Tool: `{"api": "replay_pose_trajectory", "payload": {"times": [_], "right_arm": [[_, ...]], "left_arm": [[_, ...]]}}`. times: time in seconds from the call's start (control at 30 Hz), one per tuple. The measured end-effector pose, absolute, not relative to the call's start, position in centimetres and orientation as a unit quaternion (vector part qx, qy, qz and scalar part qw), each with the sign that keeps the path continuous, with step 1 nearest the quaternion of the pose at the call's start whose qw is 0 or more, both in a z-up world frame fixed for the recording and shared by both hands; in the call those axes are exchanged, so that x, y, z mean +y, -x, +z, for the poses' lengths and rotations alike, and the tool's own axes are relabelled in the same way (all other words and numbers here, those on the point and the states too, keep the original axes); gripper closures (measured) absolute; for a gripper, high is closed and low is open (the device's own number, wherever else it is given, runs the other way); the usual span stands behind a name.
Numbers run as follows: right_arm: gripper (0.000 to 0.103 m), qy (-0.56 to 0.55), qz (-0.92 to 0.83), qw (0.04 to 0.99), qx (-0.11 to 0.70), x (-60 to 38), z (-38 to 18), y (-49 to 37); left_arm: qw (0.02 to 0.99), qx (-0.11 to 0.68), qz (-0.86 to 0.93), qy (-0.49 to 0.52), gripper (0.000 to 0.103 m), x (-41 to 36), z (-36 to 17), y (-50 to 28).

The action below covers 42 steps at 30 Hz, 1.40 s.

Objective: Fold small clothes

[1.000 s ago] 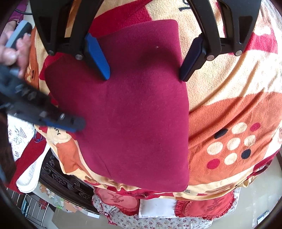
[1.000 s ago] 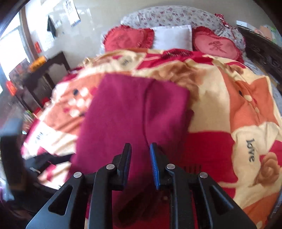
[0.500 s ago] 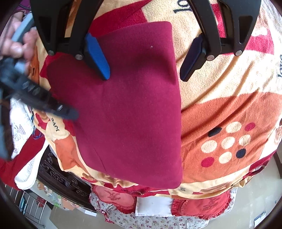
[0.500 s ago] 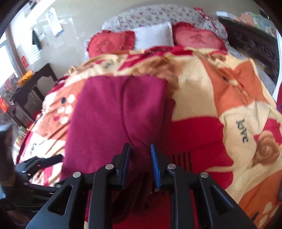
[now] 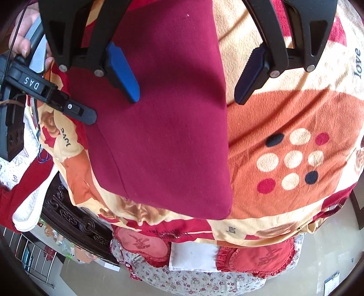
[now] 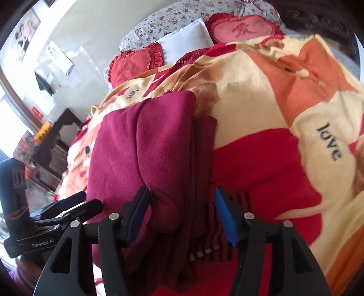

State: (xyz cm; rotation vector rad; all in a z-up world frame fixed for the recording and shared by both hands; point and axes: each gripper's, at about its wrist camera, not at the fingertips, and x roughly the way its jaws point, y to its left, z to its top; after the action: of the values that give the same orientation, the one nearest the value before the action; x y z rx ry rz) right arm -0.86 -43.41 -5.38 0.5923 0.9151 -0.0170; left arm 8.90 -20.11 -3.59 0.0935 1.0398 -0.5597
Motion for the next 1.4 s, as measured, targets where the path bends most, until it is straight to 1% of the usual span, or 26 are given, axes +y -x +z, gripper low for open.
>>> {"api": "replay_pose_trajectory", "payload": {"times": [0.1, 0.2, 0.33, 0.4, 0.53, 0.73, 0.77, 0.8, 0.83, 0.9, 0.93, 0.97, 1.0, 1.03, 1.1, 1.17, 1.33, 1.37, 1.4], "right_arm": [[0.047, -0.303, 0.0, 0.846, 0.438, -43.9, -6.5, 0.3], [0.042, -0.322, 0.01, 0.841, 0.435, -44.4, -7.2, -0.3], [0.039, -0.319, 0.021, 0.844, 0.43, -44.3, -7.4, -1.1], [0.037, -0.312, 0.027, 0.845, 0.432, -44.0, -7.5, -1.6], [0.036, -0.302, 0.035, 0.848, 0.435, -43.6, -7.8, -2.4], [0.036, -0.297, 0.037, 0.849, 0.435, -43.2, -8.0, -2.9], [0.041, -0.296, 0.037, 0.85, 0.435, -43.2, -8.0, -2.7], [0.053, -0.294, 0.042, 0.851, 0.434, -43.0, -7.9, -2.8], [0.055, -0.291, 0.044, 0.852, 0.433, -42.8, -7.7, -2.8], [0.068, -0.285, 0.041, 0.855, 0.431, -42.5, -7.3, -2.6], [0.071, -0.279, 0.04, 0.858, 0.429, -42.3, -6.8, -2.5], [0.076, -0.274, 0.041, 0.86, 0.428, -42.1, -6.5, -2.4], [0.078, -0.269, 0.044, 0.863, 0.425, -41.9, -6.0, -2.3], [0.079, -0.263, 0.049, 0.866, 0.422, -41.5, -5.2, -2.2], [0.08, -0.256, 0.055, 0.871, 0.416, -40.9, -4.0, -2.1], [0.08, -0.256, 0.069, 0.873, 0.409, -40.2, -2.5, -1.6], [0.08, -0.289, 0.125, 0.856, 0.41, -38.0, -0.3, 0.0], [0.079, -0.296, 0.135, 0.851, 0.413, -37.4, -0.4, 0.2], [0.076, -0.302, 0.145, 0.845, 0.417, -36.8, -0.7, 0.4]], "left_arm": [[0.828, 0.492, -0.266, -0.041, 0.013, -20.2, -3.8, -9.8], [0.826, 0.493, -0.27, -0.033, 0.012, -20.4, -4.1, -10.6], [0.821, 0.5, -0.274, -0.026, 0.009, -20.7, -4.6, -11.8], [0.818, 0.504, -0.277, -0.024, 0.006, -20.9, -5.0, -12.2], [0.813, 0.508, -0.283, -0.029, 0.001, -21.3, -5.8, -12.8], [0.791, 0.534, -0.3, -0.012, 0.0, -21.4, -7.3, -13.7], [0.785, 0.541, -0.301, -0.004, 0.0, -21.3, -7.5, -13.9], [0.779, 0.549, -0.302, 0.004, 0.0, -21.2, -7.8, -14.0], [0.774, 0.555, -0.304, 0.01, 0.0, -21.2, -7.9, -14.1], [0.76, 0.572, -0.307, 0.022, 0.001, -21.0, -8.2, -14.3], [0.758, 0.576, -0.305, 0.027, 0.003, -20.9, -8.0, -14.3], [0.757, 0.573, -0.311, 0.035, 0.015, -20.7, -7.6, -14.0], [0.759, 0.57, -0.314, 0.032, 0.021, -20.6, -7.1, -13.7], [0.765, 0.563, -0.312, 0.023, 0.025, -20.5, -6.5, -13.3], [0.772, 0.55, -0.318, 0.01, 0.037, -20.2, -5.1, -12.3], [0.774, 0.548, -0.319, 0.011, 0.039, -18.9, -3.5, -11.4], [0.774, 0.551, -0.31, 0.023, 0.038, -13.7, -0.2, -8.8], [0.774, 0.556, -0.301, 0.023, 0.037, -12.5, 0.0, -8.2], [0.776, 0.559, -0.291, 0.022, 0.037, -11.5, 0.1, -7.8]]}}
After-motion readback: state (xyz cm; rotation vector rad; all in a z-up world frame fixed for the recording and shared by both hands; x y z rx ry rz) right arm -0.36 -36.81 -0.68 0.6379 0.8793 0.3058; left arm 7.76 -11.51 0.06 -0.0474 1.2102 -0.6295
